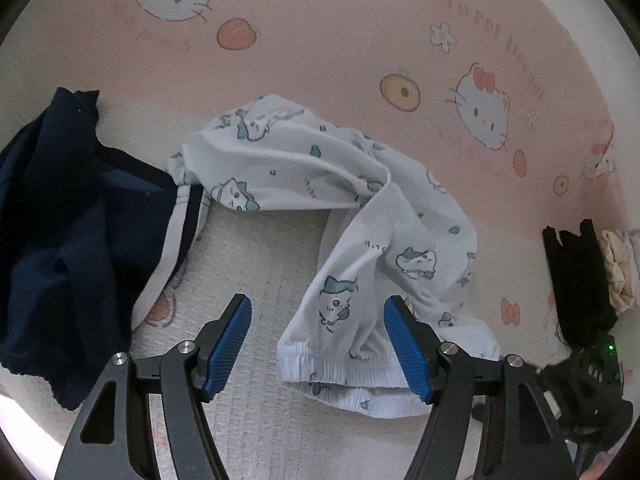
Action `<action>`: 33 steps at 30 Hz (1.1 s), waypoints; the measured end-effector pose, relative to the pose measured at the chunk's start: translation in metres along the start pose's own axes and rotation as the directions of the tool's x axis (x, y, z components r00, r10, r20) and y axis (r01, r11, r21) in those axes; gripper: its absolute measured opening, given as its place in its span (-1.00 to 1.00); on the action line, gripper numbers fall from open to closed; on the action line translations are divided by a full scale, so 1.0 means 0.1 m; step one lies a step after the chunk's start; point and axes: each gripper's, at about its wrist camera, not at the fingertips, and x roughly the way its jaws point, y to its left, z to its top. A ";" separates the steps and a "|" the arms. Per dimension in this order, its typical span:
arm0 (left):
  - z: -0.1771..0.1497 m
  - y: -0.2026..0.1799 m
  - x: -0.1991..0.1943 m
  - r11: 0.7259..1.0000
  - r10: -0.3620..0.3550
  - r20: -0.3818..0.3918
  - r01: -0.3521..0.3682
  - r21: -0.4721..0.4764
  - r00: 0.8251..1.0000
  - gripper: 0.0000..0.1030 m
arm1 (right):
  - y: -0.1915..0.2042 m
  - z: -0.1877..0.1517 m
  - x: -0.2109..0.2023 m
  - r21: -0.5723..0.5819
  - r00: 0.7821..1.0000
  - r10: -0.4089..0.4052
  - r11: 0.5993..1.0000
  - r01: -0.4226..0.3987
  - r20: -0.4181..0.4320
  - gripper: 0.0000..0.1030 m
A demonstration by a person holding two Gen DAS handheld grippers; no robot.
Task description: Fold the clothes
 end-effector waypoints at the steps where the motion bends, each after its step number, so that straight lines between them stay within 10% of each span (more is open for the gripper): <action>1: 0.00 0.00 0.02 1.000 0.013 -0.008 -0.013 0.004 1.000 0.29 | -0.02 0.01 0.01 0.029 0.999 0.032 0.999 -0.032 0.006 0.53; 9: -0.04 0.06 0.10 1.000 -0.011 -0.016 0.011 -0.021 1.000 0.29 | -0.07 0.04 0.07 0.107 0.991 0.126 0.986 -0.129 0.037 0.52; 13: -0.08 0.02 0.14 1.000 0.001 -0.010 -0.001 0.006 1.000 0.28 | 0.01 0.00 0.04 0.041 0.997 0.034 0.998 -0.037 0.063 0.02; 17: -0.12 -0.06 0.17 0.997 0.033 0.011 -0.033 0.067 0.999 -0.35 | 0.17 -0.02 0.06 -0.066 0.994 -0.075 0.995 0.081 0.084 -0.40; 22: -0.15 -0.12 0.15 0.992 -0.005 0.028 0.002 0.124 1.000 -0.67 | 0.41 -0.03 0.08 -0.208 0.982 -0.141 0.964 0.165 0.128 -0.56; 33: -0.18 -0.26 0.14 0.977 -0.147 -0.028 0.150 0.149 0.989 -0.72 | 0.93 0.08 -0.15 -0.453 0.920 -0.197 0.823 0.344 0.340 -0.57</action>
